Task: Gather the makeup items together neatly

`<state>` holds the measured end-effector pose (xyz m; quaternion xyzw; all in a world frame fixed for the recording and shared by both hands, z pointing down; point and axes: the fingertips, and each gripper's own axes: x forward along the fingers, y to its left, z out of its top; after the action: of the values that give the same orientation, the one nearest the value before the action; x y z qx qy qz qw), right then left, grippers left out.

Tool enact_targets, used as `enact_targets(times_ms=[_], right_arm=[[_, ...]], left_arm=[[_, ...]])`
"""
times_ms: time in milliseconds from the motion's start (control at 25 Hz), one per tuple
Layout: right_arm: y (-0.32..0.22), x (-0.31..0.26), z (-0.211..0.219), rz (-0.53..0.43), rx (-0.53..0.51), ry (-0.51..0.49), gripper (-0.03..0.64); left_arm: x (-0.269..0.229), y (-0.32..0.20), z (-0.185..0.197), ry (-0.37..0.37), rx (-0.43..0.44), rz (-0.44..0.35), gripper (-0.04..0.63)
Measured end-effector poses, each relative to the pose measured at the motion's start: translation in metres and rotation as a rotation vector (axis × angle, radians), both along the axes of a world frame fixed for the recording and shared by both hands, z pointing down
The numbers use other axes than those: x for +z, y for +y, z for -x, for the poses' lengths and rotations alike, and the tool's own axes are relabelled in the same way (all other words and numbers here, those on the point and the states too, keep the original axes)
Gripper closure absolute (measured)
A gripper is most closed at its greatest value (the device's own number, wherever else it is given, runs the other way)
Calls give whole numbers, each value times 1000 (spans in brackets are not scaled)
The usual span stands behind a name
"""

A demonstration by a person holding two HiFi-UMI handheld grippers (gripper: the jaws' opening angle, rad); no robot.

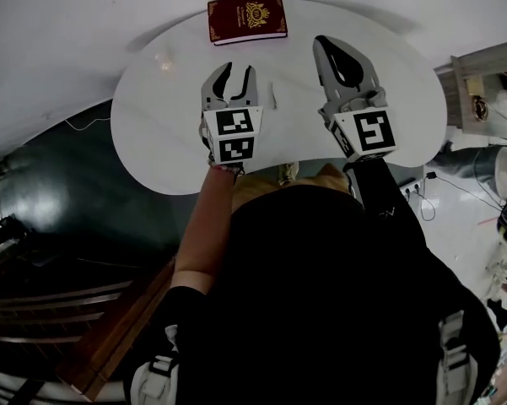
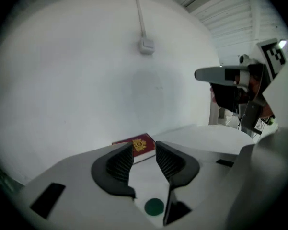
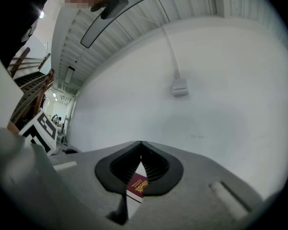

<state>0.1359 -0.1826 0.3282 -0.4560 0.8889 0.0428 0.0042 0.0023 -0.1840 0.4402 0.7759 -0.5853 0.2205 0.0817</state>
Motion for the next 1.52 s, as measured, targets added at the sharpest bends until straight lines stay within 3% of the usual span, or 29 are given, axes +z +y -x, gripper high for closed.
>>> enact_targets(times_ms=[240, 320, 720, 960, 1200, 1520], right_arm=[[0, -12, 20, -46, -31, -13, 612], [1, -12, 25, -49, -41, -11, 612], [0, -11, 60, -2, -93, -31, 612], [-10, 9, 106, 33, -140, -5, 612], [-11, 9, 178, 46, -205, -22, 612], [-21, 9, 223, 55, -190, -28, 612]], left_arm=[[-84, 11, 33, -1, -61, -259, 449], [-94, 16, 39, -23, -74, -305, 449], [-96, 24, 77, 14, -147, -300, 451], [-93, 35, 134, -11, -230, -291, 451], [-89, 42, 203, -15, -293, -265, 451], [-84, 34, 239, 12, -253, -238, 451]])
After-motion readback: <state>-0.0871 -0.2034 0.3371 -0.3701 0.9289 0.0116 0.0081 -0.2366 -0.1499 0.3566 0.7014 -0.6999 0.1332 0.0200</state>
